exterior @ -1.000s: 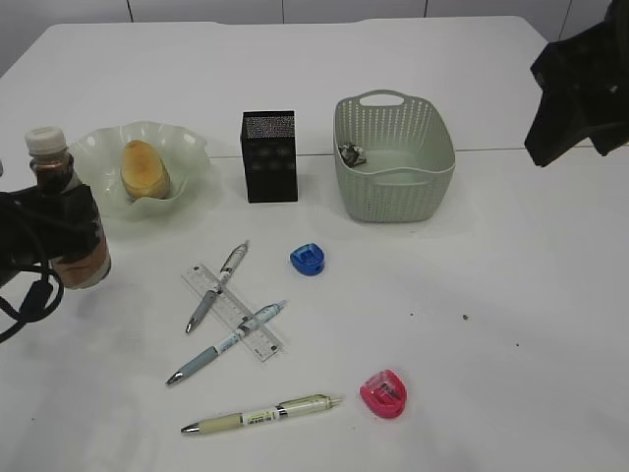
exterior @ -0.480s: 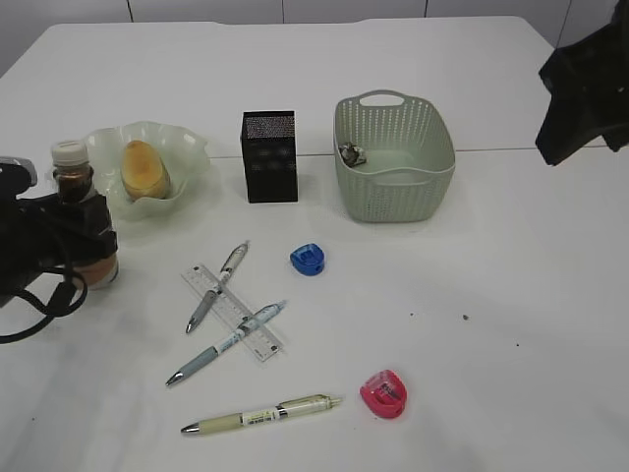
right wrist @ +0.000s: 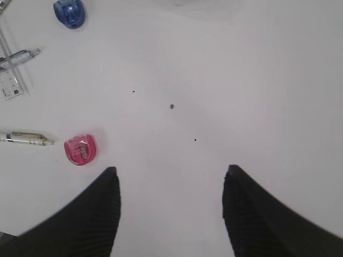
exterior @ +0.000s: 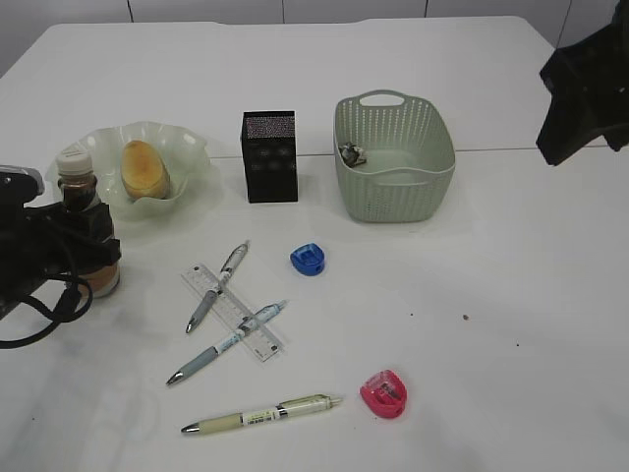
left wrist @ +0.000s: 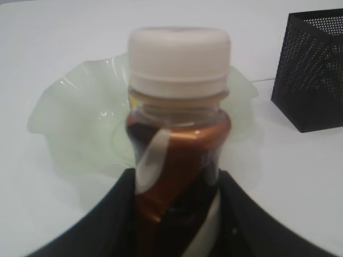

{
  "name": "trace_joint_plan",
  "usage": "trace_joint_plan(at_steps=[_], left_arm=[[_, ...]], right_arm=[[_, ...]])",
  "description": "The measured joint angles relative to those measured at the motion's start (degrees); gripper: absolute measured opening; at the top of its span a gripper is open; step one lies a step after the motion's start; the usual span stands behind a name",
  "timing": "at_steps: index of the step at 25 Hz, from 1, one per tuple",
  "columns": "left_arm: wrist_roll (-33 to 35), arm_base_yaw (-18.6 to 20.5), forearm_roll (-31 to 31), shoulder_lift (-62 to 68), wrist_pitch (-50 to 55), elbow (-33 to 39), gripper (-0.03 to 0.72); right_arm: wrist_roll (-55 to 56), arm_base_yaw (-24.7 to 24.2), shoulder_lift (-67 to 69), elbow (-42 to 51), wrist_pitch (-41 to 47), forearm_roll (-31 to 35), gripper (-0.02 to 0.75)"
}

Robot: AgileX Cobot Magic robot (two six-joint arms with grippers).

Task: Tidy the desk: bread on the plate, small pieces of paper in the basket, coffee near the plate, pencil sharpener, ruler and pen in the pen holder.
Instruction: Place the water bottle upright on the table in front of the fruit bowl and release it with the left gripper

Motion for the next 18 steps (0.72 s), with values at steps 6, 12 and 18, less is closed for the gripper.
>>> trace_joint_plan(at_steps=[6,12,18], left_arm=[[0.00,0.00,0.00,0.00,-0.03,0.00,0.284],[0.00,0.00,0.00,0.00,-0.03,0.00,0.284],[0.11,0.00,-0.12,0.00,-0.24,0.00,0.413]], right_arm=[[0.00,0.00,0.00,0.00,0.00,-0.30,0.444],[0.00,0.00,0.00,0.00,0.00,-0.30,0.444],[0.00,0.00,0.00,0.00,0.00,-0.30,0.444]])
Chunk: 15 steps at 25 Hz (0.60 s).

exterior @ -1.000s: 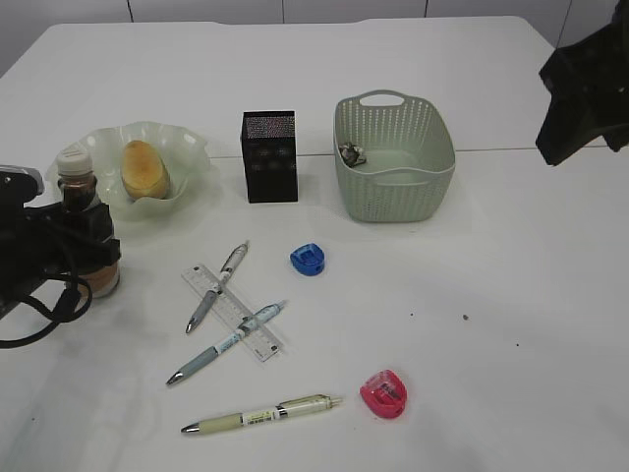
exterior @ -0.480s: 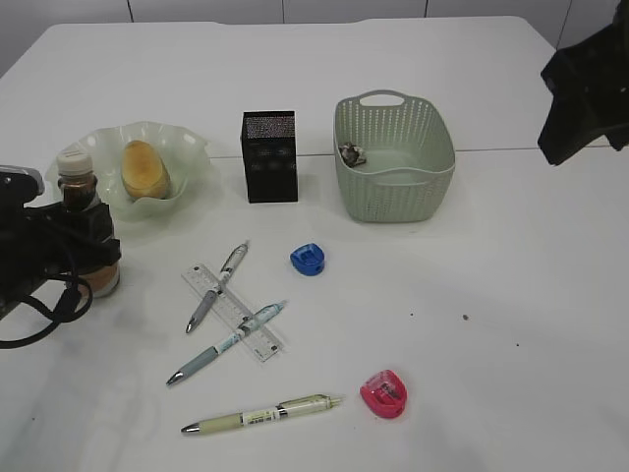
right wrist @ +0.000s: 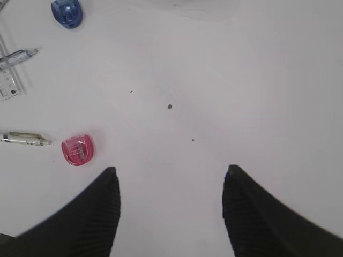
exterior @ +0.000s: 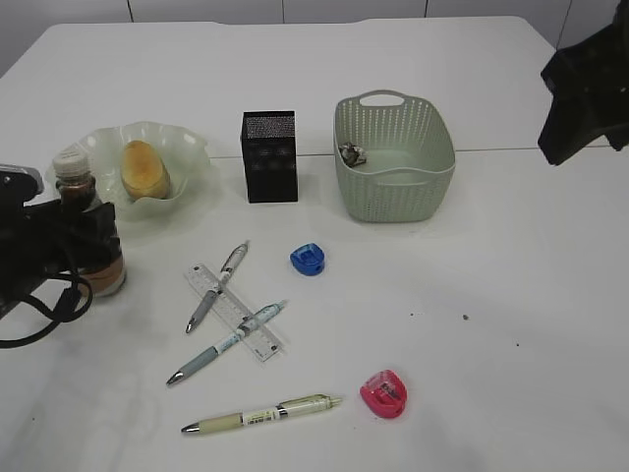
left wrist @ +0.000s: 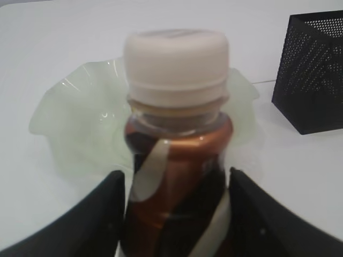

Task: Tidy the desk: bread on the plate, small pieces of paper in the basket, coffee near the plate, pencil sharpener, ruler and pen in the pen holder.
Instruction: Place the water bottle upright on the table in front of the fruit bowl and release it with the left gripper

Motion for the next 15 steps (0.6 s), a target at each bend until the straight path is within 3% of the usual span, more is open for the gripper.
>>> trace_joint_plan(at_steps=[5,15], left_arm=[[0.00,0.00,-0.54,0.00,-1.06,-0.24,0.517],[0.00,0.00,-1.11,-4.81,-1.45,-0.24,0.529]], right_arm=[[0.00,0.00,0.00,0.00,0.00,0.00,0.443],[0.00,0.00,0.00,0.00,0.00,0.00,0.443]])
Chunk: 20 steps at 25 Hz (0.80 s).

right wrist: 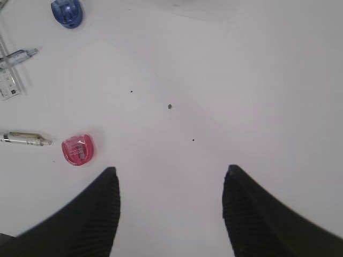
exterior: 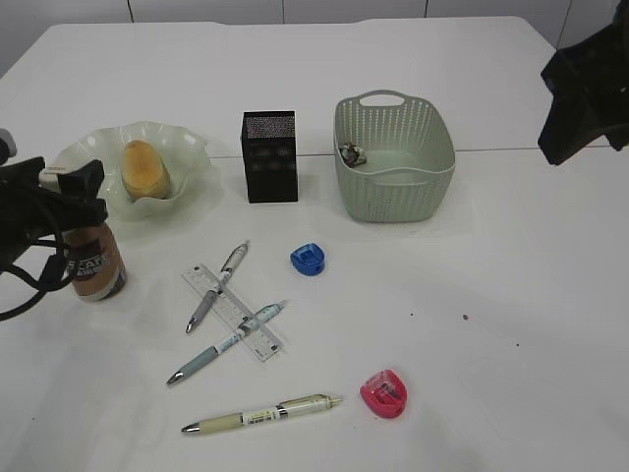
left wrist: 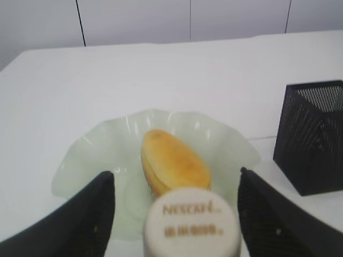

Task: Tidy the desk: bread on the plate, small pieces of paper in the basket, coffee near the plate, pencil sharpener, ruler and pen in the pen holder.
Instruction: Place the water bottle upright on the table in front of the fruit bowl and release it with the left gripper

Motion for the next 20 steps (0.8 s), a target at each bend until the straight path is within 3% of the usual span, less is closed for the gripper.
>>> trace_joint_plan(at_steps=[7,20], left_arm=[[0.00,0.00,-0.13,-8.62,4.58,0.10,0.529],[0.00,0.00,-0.24,-35.07,49.40,0.58,0.528]], right_arm=[[0.00,0.00,0.00,0.00,0.00,0.00,0.443],[0.00,0.00,0.00,0.00,0.00,-0.09,0.443]])
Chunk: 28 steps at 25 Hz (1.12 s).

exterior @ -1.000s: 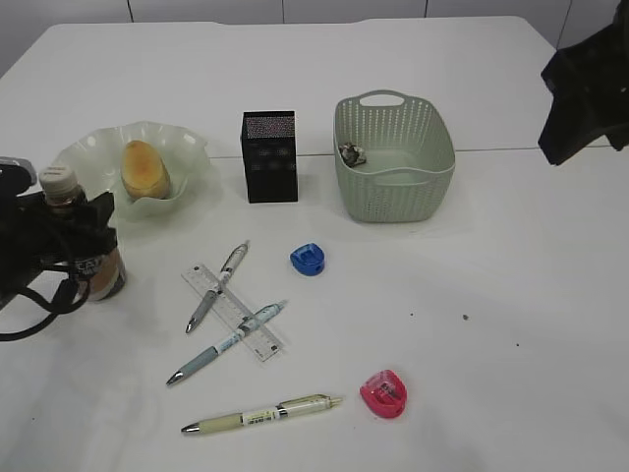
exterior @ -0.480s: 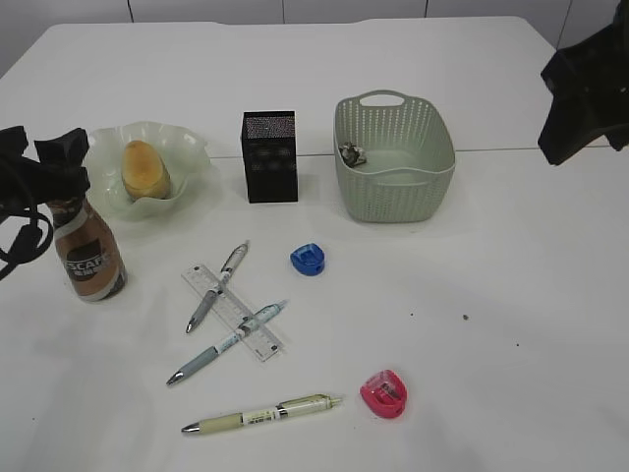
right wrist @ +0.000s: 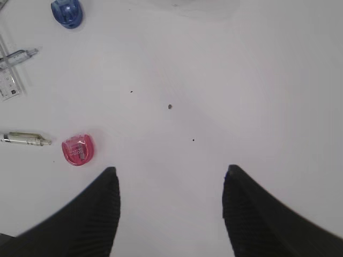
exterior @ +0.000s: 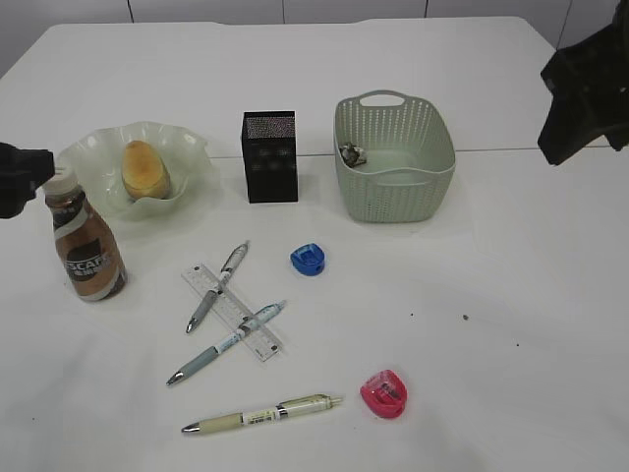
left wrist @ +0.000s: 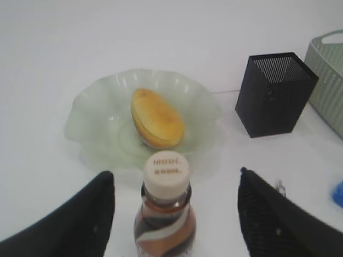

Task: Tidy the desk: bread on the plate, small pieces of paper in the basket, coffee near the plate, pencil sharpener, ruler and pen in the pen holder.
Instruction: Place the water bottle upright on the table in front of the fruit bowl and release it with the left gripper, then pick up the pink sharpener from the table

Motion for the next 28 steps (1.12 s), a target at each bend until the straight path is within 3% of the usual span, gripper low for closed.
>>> trace_joint_plan(at_steps=[10,13,19,28], left_arm=[[-0.73,0.00,-1.97,-20.18,34.86,-0.95,0.462],[-2.05,1.16,-2.09,-22.79,40.86,-1.62,0.461],[-2.98,7.39,2.17,-23.59,50.60,-1.89,0.459],[-3.07,8.79,3.67,-23.63,62.98,-3.01,0.459]], right_arm=[[0.68,0.81,0.00,0.00,0.00,3.95,0.443],[0.68,3.78,0.11,0.00,0.00,3.36,0.443],[0.68,11.33,3.90,0.00,0.00,2.92,0.443],[2.52,12.56,11.33,-4.85,-0.21,3.53,0.443]])
